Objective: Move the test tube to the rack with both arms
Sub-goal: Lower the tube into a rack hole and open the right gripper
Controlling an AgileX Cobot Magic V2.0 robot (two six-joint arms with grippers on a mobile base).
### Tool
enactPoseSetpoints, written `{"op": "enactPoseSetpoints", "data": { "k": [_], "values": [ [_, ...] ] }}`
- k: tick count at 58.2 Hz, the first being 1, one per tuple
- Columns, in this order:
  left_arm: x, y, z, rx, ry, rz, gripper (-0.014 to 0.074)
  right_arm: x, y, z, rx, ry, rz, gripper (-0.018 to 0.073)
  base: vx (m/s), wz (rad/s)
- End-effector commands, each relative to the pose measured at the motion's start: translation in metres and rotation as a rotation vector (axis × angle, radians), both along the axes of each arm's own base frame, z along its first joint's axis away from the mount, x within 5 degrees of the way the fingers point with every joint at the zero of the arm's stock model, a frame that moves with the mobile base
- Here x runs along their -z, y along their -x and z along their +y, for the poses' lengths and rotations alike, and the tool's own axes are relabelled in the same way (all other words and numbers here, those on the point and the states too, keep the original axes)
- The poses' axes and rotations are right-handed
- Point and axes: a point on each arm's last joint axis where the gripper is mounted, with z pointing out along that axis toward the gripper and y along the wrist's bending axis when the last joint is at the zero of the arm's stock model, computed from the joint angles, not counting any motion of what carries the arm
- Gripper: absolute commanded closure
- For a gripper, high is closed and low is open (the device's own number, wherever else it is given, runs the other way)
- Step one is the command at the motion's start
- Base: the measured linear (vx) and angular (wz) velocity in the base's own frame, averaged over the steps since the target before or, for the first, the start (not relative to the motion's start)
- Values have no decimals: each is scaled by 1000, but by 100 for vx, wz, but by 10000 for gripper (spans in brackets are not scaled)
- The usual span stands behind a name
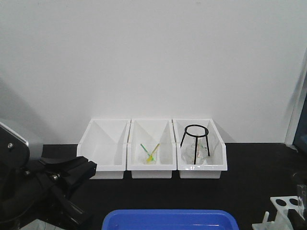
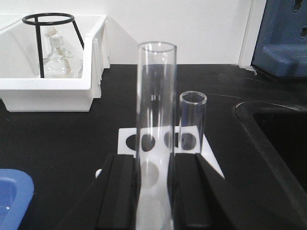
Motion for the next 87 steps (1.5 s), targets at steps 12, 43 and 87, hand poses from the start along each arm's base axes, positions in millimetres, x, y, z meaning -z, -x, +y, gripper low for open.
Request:
{"op": "enactPoseSetpoints", "data": {
  "k": [12, 43, 87],
  "values": [
    [-14, 3, 1, 13, 29, -41, 603, -17, -6, -1, -3, 15, -134, 489, 0, 0],
    [-14, 3, 1, 13, 29, -41, 603, -17, -6, -1, -2, 11, -134, 172, 0, 0],
    [-16, 4, -1, 33, 59, -34, 603, -168, 61, 11, -33, 50, -280, 401, 0, 0]
  ]
}}
